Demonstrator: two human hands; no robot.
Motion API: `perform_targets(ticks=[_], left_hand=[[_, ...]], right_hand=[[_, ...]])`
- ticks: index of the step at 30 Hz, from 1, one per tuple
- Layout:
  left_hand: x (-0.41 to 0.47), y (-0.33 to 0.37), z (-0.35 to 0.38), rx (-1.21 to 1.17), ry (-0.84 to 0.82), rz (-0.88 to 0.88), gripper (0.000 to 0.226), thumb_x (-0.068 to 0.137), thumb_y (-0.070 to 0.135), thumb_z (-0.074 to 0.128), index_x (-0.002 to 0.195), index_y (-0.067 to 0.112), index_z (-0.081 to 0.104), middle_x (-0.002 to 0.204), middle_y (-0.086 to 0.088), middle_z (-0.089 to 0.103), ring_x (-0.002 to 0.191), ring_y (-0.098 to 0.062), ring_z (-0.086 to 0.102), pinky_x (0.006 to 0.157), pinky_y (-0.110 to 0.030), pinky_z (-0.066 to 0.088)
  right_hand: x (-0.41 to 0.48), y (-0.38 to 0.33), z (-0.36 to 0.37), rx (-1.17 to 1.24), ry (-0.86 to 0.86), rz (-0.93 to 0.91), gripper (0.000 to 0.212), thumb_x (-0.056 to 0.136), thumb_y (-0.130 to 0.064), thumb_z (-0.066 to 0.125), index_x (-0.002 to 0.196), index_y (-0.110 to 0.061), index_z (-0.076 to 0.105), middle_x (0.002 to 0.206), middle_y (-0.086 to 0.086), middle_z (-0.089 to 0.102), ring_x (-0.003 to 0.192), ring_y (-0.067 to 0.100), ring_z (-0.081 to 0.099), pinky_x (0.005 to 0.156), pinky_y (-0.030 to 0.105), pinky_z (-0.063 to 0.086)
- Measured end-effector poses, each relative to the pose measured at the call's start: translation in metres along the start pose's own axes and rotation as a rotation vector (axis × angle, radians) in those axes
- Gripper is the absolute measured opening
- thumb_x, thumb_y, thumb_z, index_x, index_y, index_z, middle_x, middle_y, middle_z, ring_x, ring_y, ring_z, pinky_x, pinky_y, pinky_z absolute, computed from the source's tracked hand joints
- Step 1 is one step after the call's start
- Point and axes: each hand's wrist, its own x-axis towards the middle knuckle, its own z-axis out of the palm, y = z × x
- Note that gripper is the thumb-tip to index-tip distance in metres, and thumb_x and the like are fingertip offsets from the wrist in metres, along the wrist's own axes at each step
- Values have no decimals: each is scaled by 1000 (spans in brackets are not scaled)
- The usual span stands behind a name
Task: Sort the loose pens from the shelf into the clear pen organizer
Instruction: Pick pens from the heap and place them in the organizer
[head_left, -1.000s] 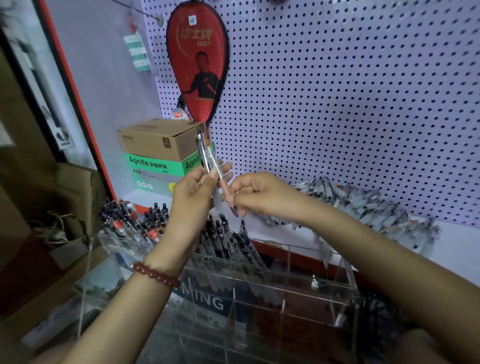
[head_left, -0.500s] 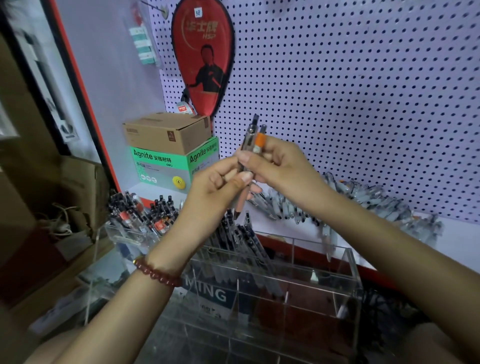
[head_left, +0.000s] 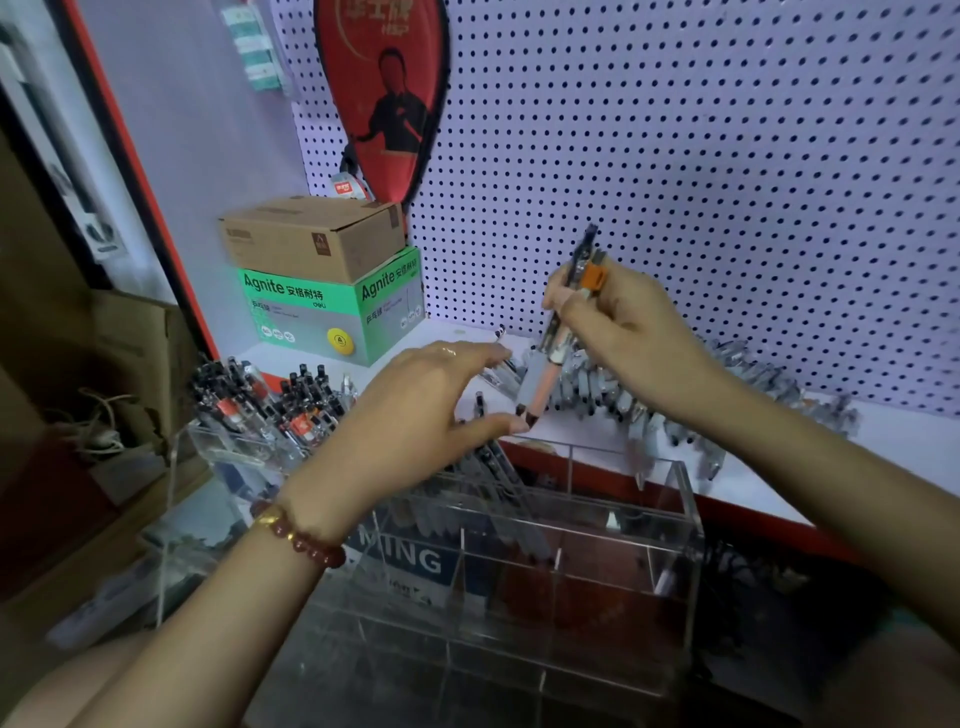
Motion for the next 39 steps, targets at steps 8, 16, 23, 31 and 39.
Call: perform_targets(ticks=[8, 16, 23, 31, 39], left_hand=[[-3, -6, 25, 402, -7, 193, 57, 79, 71, 30, 85, 22, 59, 85, 5, 58, 73, -20, 59, 75, -37, 36], [3, -5, 29, 488, -14, 290, 47, 78, 65, 47, 81, 20, 58, 77, 1, 57, 52, -23, 49, 65, -34, 32], [5, 3, 26, 449, -25, 289, 43, 64, 48, 78, 81, 14, 58, 73, -2, 57, 48, -23, 49, 61, -30, 17], [6, -3, 16, 253, -15, 227, 47, 71, 55, 54, 91, 13, 58, 85, -3, 60, 63, -25, 54, 65, -27, 21], [2, -6, 18, 224, -43, 198, 63, 68, 68, 49, 107, 18, 55, 94, 3, 63, 80, -20, 61, 76, -31, 33]], right_hand=[[-30, 19, 10, -184, -395, 93, 27, 97, -39, 44, 87, -15, 49, 59, -5, 45, 48, 7, 38, 50, 30, 34], [-43, 31, 20, -266, -513, 86, 21, 92, -37, 59, 87, -16, 60, 76, -7, 60, 63, 1, 51, 56, 17, 38], [-42, 27, 29, -269, -523, 71, 15, 91, -29, 60, 88, -14, 60, 81, 2, 62, 65, 6, 51, 57, 19, 37], [-39, 17, 38, -161, -455, 154, 22, 90, -33, 62, 93, -12, 57, 75, -1, 59, 64, 10, 54, 57, 29, 45], [-32, 26, 31, -172, -658, 191, 33, 86, -27, 68, 115, -15, 58, 96, -7, 70, 88, 9, 65, 82, 31, 51]])
